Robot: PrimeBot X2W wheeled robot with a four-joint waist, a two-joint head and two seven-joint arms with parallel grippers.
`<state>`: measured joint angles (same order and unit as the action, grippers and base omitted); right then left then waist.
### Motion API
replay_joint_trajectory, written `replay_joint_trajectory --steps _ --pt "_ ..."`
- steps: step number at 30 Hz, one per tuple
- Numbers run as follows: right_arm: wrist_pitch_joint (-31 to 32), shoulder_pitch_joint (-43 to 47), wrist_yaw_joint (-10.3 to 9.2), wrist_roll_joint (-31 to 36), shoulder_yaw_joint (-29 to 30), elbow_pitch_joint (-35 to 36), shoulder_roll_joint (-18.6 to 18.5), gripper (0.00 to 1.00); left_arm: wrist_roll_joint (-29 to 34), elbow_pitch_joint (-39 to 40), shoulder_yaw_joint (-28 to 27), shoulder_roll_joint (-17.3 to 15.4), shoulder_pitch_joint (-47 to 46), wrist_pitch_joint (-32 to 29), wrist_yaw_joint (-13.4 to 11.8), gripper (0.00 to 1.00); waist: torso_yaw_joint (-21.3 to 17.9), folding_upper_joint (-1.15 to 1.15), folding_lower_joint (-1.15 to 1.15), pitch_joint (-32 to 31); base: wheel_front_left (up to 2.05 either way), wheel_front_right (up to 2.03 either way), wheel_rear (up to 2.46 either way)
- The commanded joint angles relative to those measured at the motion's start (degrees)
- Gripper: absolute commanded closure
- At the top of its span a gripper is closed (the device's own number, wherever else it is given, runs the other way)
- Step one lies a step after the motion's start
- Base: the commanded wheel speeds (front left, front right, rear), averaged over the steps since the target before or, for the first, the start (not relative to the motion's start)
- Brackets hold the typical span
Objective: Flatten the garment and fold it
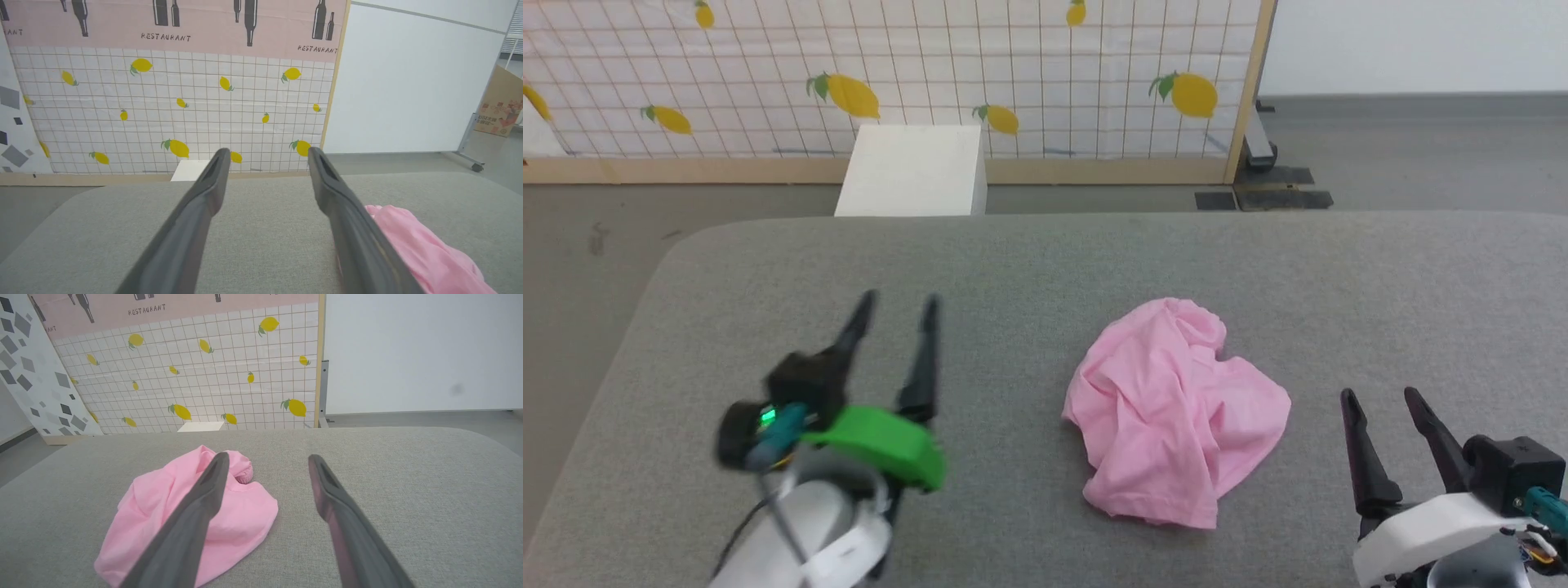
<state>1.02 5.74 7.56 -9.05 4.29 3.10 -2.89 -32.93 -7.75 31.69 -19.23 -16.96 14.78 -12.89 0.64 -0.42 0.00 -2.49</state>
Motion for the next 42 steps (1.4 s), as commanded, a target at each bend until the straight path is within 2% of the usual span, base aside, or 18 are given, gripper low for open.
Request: replay_joint_trajectory --steps 1,5,10,15,24,31,35,42 --pt "0.21 0.97 -0.08 0.12 0.07 0.23 0.02 0.00 1.54 1.16 -2.26 -1.05 2.47 0.21 -0.41 0.00 0.17 0.42 0.00 -0.50 0.00 0.00 0.00" --pt "0.50 1.80 -0.08 0.05 0.22 0.36 0.02 0.00 2.91 3.08 -7.99 -2.52 7.96 0.21 0.66 0.00 0.28 0.42 0.00 -1.06 0.00 0.00 0.00" --pt "1.10 3.00 -0.08 0.08 0.33 0.48 0.02 0.00 3.18 3.50 -11.11 -3.79 12.38 0.21 3.75 0.00 0.66 0.42 0.00 -1.50 0.00 0.00 0.00" --pt "2.15 3.77 -0.08 0.31 -0.59 0.64 0.02 0.00 2.97 2.12 -12.56 -4.70 14.91 0.21 6.39 0.00 1.01 0.42 0.00 -1.58 0.00 0.00 0.00" --pt "4.68 3.55 -0.08 1.79 -2.91 0.54 0.02 0.00 2.43 -0.93 -11.87 -5.31 16.03 -0.32 7.86 0.00 2.51 0.42 0.00 -0.98 0.00 0.00 0.00" --pt "15.48 1.01 -0.08 2.08 -9.86 -1.55 -0.12 0.00 2.32 -1.39 -11.32 -5.04 14.85 -0.55 8.14 0.00 4.45 0.42 0.00 0.21 0.00 0.00 0.00" --pt "21.98 -1.00 -0.08 -0.11 -14.62 -3.12 -2.54 0.00 2.35 -1.65 -10.96 -4.64 14.01 -0.58 8.21 0.00 5.55 0.42 0.00 0.97 0.00 0.00 0.00" --pt "26.90 -4.84 -0.08 -3.02 -18.62 -7.68 -5.40 0.00 2.26 -2.30 -10.67 -3.78 12.61 -0.41 8.45 0.00 6.43 0.42 0.00 2.72 0.00 0.00 0.00"
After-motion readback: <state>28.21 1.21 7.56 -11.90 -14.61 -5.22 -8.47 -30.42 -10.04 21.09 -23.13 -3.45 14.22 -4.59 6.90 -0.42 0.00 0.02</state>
